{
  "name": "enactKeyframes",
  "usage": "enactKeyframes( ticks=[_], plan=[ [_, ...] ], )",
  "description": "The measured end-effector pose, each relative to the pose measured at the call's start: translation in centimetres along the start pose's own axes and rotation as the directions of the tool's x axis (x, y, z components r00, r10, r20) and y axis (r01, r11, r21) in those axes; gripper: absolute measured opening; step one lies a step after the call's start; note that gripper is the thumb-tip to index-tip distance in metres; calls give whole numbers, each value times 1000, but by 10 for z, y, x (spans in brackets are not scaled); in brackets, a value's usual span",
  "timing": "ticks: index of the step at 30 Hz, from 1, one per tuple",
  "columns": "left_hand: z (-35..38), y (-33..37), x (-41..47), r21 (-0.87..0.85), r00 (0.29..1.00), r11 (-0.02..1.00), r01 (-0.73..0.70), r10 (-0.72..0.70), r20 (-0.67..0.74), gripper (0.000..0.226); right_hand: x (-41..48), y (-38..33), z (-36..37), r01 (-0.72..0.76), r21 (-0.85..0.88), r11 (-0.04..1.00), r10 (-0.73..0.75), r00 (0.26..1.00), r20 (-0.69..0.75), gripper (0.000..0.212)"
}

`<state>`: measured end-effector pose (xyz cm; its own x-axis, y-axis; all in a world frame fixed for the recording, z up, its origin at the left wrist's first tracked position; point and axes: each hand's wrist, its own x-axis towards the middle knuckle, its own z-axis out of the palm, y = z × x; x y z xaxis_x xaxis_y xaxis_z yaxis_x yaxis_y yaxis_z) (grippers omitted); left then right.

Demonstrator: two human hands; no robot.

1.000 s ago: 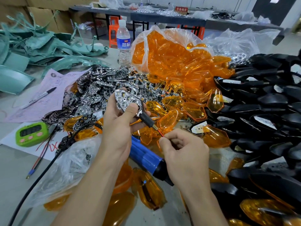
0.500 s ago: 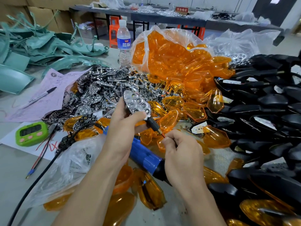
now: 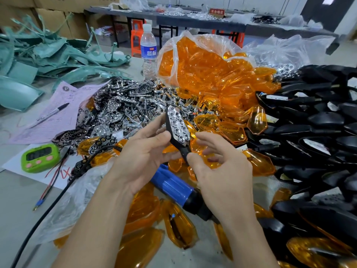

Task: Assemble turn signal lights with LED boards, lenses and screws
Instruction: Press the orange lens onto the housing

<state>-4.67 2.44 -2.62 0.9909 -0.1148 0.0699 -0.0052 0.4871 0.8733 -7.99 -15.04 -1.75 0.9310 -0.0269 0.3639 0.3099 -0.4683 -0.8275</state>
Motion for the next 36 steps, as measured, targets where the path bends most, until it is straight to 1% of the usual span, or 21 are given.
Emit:
enactKeyframes(
  ticks=[2,4,7,11,15,18,20,22,26,29,31,33,36],
  plan=[
    [1,-2,-1,-1,1000,1000,12,-12,17,56,5,-4,2,31,23,999,-32,999,39,42],
    [1,-2,-2,-8,999,1000,20,-20,32,55,8,-7,2,60,42,997,-62,997,47,47],
    [1,-2,-3,14,997,999,32,-33,73,48,10,-9,0,98,70,993,-103,992,77,54],
    [-1,-2,-3,23,995,999,46,-48,83,49,14,-8,-5,57,143,988,-75,989,125,67],
    [0,-1,-4,9,995,998,68,-69,79,42,14,5,-5,46,218,975,-70,992,103,45],
    [1,0,-4,-18,994,996,83,-81,70,33,11,7,-4,23,249,968,-53,992,117,40],
    [1,0,-4,-20,993,995,94,-93,69,32,11,7,-6,17,241,970,-49,991,126,37],
    [0,2,-5,-7,992,995,102,-101,80,29,13,6,-9,35,179,983,-60,989,134,35],
    [1,1,-5,59,990,992,113,-117,76,32,19,-2,-17,64,-46,997,-58,990,127,33],
    [1,-2,-4,107,987,986,131,-140,76,32,25,-14,-21,96,-196,976,-60,982,180,34],
    [1,-3,-4,121,984,982,142,-153,89,34,28,-25,-24,151,-285,947,-83,968,236,40],
    [2,-3,-5,127,983,980,151,-162,88,37,32,-34,-28,203,-333,921,-108,953,282,46],
    [4,-3,-6,118,980,979,163,-175,98,35,38,-43,-32,227,-412,882,-72,930,359,66]
  ],
)
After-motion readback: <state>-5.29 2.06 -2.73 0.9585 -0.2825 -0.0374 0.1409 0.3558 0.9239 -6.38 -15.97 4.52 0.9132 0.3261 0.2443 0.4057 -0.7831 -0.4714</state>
